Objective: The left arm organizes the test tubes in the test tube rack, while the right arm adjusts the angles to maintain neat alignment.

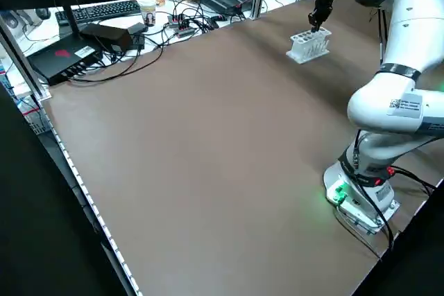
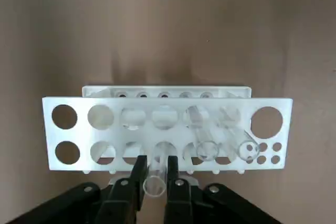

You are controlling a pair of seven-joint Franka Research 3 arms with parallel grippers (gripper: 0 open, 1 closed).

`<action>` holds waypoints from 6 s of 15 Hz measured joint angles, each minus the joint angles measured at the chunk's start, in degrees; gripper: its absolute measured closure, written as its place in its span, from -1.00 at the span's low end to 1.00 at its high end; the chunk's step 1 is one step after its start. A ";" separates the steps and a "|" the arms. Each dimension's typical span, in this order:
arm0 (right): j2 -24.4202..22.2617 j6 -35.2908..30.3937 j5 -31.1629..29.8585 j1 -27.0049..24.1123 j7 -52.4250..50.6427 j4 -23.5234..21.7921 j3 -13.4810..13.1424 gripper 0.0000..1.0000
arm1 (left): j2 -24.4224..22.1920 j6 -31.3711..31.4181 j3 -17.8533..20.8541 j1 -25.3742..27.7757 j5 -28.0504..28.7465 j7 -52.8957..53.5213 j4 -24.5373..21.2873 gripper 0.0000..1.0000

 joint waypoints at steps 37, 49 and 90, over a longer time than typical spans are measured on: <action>0.00 0.00 0.00 0.12 0.00 0.00 0.00 -1.00 | -0.16 -1.47 -0.36 0.05 0.00 0.04 0.88 0.59; 0.00 0.00 0.00 0.13 0.00 0.00 0.00 -1.00 | -2.40 -3.80 -0.33 0.34 0.00 0.04 1.12 0.59; 0.00 0.00 0.00 0.18 0.00 0.00 0.00 -1.00 | -8.18 -8.72 -0.20 0.40 0.00 -0.05 1.20 0.59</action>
